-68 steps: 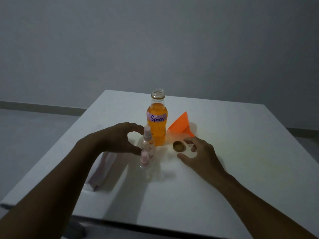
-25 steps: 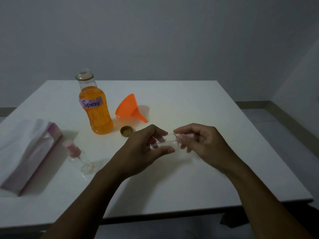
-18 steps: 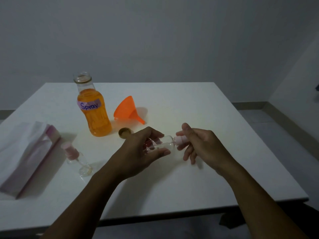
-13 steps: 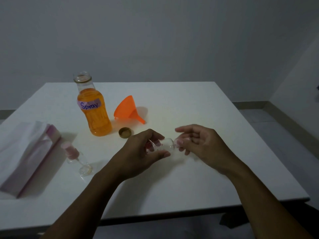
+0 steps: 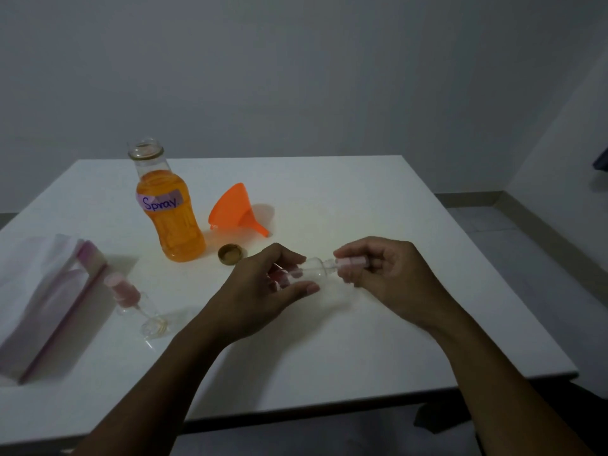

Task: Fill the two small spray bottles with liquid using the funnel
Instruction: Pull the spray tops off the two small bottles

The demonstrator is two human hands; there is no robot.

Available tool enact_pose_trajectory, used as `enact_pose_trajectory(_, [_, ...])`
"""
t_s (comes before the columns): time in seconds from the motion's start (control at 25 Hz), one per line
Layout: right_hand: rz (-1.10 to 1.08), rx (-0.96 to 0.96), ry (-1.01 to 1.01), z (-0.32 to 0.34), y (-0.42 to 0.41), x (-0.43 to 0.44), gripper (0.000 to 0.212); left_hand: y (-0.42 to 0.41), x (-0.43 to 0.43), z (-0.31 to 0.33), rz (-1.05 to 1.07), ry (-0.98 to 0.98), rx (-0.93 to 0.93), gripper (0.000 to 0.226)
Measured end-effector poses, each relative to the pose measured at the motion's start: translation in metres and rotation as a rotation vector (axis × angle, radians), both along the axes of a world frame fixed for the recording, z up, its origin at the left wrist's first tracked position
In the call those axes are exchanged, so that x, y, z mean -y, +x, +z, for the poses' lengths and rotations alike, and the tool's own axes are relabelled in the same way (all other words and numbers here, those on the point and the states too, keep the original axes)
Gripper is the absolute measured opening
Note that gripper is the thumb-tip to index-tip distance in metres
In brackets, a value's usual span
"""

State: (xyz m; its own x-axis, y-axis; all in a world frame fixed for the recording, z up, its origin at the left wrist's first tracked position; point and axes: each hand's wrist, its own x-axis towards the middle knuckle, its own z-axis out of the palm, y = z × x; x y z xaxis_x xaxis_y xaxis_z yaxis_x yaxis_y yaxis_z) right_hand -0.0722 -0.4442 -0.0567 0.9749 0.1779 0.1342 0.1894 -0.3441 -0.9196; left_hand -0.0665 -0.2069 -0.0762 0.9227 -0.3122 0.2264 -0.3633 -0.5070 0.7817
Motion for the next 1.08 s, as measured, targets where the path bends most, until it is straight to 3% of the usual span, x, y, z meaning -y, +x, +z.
enact_pose_trajectory(0.16, [-0.045,0.325,-0.363,0.000,0.001,0.015,0.042,0.001,-0.004,-0.003,-0.017,-0.038,-0.075,0.049])
enact_pose_trajectory(0.24, [-0.112,0.489,-0.507,-0.003,0.005,0.024,0.038,-0.001,-0.004,-0.008,-0.037,-0.033,-0.090,0.049])
enact_pose_trajectory(0.36, [-0.247,0.608,-0.521,0.001,0.002,0.048,0.030,-0.002,0.004,-0.008,-0.032,-0.044,-0.090,0.048])
enact_pose_trajectory(0.48, [-0.439,0.502,-0.374,0.001,-0.004,0.075,0.032,-0.008,0.025,-0.002,-0.012,-0.177,-0.095,0.036])
enact_pose_trajectory(0.64, [-0.670,0.214,0.016,-0.020,0.005,0.096,0.038,-0.016,0.077,-0.010,-0.030,-0.293,-0.104,0.034])
enact_pose_trajectory(0.8, [-0.744,0.173,0.002,-0.038,0.011,0.110,0.038,-0.003,0.126,-0.021,-0.043,-0.376,-0.090,0.038])
enact_pose_trajectory(1.08, [-0.784,0.174,-0.138,-0.059,0.021,0.122,0.028,0.013,0.168,-0.021,-0.073,-0.345,-0.066,0.045])
